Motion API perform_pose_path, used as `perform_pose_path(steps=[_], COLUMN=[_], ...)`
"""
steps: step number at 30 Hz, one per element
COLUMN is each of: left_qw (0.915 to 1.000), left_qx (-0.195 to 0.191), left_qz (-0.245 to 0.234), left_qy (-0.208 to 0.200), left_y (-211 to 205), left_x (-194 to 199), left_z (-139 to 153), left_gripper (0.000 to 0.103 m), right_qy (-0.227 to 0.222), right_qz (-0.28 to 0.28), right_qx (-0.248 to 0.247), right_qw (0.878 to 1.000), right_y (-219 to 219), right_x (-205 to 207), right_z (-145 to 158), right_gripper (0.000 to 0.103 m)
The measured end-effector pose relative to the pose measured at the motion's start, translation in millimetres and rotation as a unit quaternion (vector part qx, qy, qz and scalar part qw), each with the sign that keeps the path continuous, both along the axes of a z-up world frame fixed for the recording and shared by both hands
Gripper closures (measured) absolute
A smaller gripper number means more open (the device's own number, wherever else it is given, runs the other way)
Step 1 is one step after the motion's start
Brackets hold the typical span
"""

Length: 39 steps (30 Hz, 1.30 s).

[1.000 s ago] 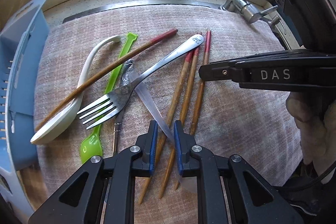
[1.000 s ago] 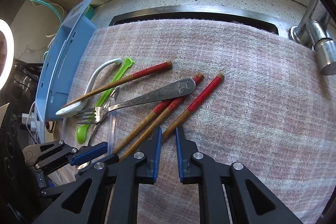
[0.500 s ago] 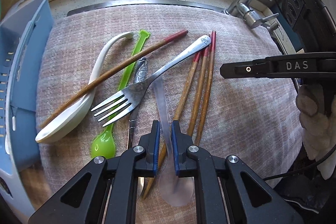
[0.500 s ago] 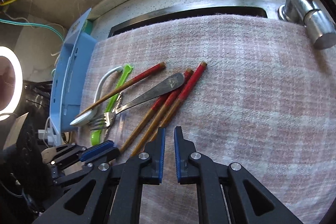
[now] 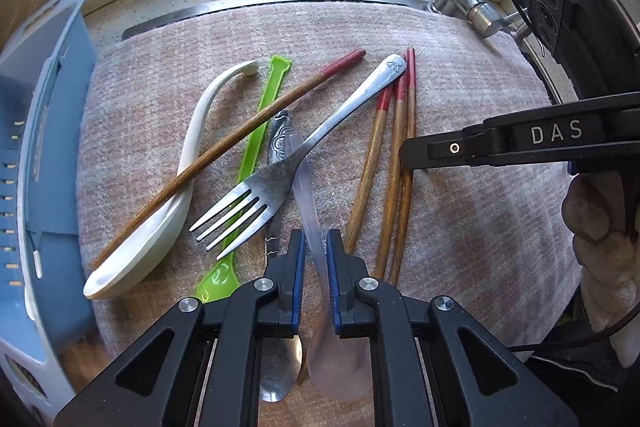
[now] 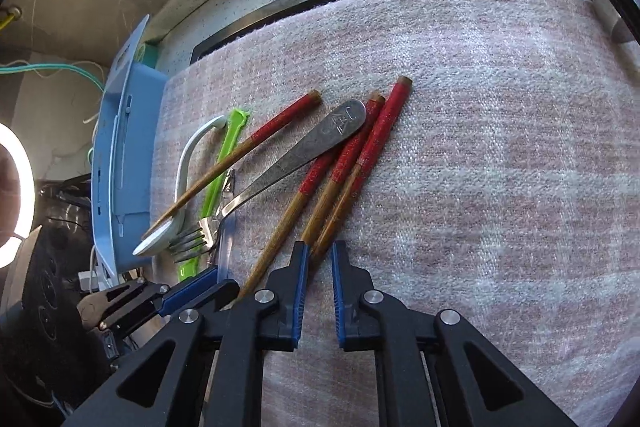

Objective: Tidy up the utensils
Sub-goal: 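Grasp the clear plastic spoon with the right tool and lift it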

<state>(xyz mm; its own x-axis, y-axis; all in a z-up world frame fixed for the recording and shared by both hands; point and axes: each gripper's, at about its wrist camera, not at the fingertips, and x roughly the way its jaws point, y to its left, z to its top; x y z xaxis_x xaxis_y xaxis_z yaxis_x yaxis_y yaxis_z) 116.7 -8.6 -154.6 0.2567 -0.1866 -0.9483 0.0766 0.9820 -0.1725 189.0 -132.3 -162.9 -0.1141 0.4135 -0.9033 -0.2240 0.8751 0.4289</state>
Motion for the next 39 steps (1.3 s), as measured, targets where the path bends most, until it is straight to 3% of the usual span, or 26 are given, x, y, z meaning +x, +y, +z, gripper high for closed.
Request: perform_pose_path(steps=[6,12,15,23,33,39], left_qw=[0.9999,0.9994,0.999,0.9984,0.9974,0.9984], left_qx=[0.002,0.007,0.002,-0.014,-0.007,-0.002], left_qz=[-0.01,-0.035,-0.044,-0.054,-0.07,-0.048], left_qy=[0.001,-0.002,-0.003,-0.004,-0.015,-0.028], left_y=[8.5,3.1,1.5,1.9,-16.2,-20.6], left_x=[5.9,6.2,8.2,18.1,7.6,12.4], left_z=[0.2,-1.9,-3.6,-5.5,-4.4,-6.3], left_gripper=[0.093,0.094,0.094,0.094,0.096,0.097], right_qy=[0.02,-0.004,0.003,-0.04,-0.055,-0.076], right_qz=[-0.025,0.006,0.003,0.011,0.071,0.053], right_qx=[-0.008,-0.038,-0.045,-0.086,-0.08,-0.059], right_qw=[0.999,0.999,0.999,0.995,0.993,0.994], right_y=[2.4,11.0,6.4,31.4,7.9,-2.0], right_x=[5.3,2.4,4.8,0.4,-3.4,-10.1], right_z=[-2.5,1.6,2.8,5.1,9.0,9.8], right_gripper=[0.09,0.092,0.092,0.089,0.096,0.095])
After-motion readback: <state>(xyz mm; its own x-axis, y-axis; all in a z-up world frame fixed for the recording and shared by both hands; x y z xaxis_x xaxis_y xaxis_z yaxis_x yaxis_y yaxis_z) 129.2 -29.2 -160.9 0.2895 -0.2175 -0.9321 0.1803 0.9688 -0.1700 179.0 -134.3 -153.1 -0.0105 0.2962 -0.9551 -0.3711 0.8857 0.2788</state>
